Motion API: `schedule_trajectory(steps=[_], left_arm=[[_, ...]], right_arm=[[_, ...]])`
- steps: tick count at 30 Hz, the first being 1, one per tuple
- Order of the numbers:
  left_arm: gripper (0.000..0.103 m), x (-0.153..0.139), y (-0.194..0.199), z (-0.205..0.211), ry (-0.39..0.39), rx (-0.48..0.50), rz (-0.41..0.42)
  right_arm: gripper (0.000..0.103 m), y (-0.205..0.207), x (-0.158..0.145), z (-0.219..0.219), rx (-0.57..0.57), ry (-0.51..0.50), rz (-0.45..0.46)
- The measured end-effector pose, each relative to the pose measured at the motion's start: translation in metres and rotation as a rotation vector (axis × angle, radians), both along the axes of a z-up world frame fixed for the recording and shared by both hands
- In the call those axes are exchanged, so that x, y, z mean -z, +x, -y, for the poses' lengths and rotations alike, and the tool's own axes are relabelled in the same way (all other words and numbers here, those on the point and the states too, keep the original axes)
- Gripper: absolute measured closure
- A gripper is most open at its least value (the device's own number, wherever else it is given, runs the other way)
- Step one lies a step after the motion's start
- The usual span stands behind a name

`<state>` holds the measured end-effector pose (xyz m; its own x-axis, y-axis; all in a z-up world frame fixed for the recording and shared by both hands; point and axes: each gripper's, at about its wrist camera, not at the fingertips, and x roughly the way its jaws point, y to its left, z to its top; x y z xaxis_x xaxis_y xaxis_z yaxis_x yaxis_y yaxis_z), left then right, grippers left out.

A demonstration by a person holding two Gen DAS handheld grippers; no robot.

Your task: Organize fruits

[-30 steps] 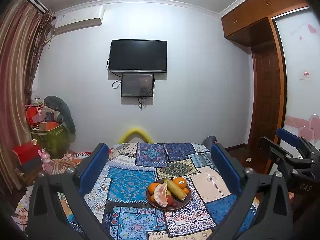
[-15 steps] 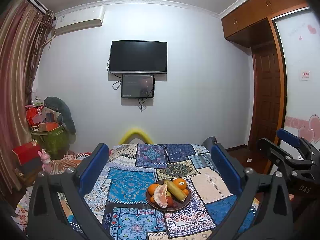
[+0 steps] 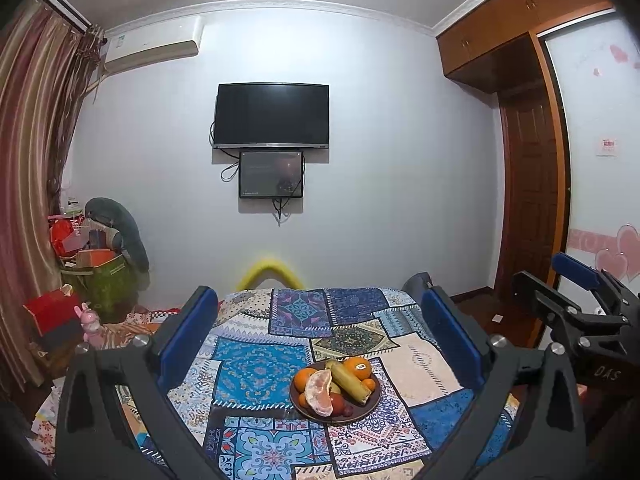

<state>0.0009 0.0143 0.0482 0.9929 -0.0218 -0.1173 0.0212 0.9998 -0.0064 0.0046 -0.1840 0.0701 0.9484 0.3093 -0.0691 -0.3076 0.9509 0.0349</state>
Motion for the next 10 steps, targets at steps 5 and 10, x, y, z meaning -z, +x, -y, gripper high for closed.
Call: schedule_trajectory(steps=[5,10], left_arm=[[0.000,-0.0006,0.0008,-0.0010,-0.009,0.006,-0.003],[0.000,-0.0008,0.0010,-0.0009,-0.009,0.008,-0.005]], right_arm=[[0.000,0.0003,0.0006,0.0031,0.000,0.009,-0.006],[0.000,0.0006,0.0006,0.0037,0.000,0.008,-0.008]])
